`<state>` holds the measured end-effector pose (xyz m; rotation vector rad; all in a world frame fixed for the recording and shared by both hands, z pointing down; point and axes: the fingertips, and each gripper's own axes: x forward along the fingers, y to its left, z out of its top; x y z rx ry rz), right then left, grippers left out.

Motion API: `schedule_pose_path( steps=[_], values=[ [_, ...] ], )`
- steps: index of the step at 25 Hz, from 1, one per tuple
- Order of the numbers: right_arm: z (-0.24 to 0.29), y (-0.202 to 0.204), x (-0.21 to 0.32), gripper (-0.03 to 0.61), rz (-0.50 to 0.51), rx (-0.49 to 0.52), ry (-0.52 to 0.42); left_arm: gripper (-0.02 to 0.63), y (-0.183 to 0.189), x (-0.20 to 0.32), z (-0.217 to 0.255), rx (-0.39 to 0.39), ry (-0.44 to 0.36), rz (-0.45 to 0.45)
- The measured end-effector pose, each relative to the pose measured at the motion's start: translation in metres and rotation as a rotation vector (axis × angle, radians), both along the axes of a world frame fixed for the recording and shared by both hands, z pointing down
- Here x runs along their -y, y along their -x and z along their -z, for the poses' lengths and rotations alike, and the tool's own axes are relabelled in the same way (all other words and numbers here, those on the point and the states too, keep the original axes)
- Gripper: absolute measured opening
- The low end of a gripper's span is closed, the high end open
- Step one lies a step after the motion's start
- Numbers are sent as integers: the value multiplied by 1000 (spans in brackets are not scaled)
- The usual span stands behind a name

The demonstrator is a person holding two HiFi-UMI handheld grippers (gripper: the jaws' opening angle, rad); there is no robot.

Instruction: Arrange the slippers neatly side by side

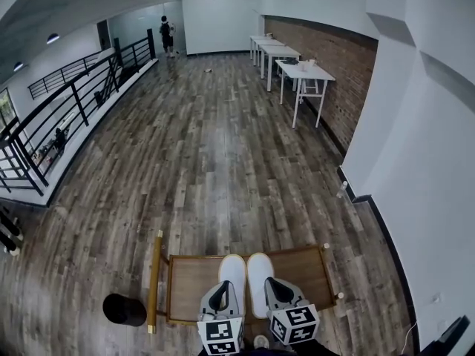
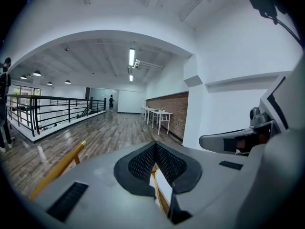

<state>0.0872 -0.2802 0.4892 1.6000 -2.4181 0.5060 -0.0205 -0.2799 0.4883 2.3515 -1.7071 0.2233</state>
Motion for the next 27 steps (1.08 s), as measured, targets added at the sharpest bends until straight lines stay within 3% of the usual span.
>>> schedule_pose_path(
  steps=[27],
  values=[
    [-11, -3, -3, -2, 3, -4, 29, 2, 0, -3, -5, 5, 7, -1]
  ],
)
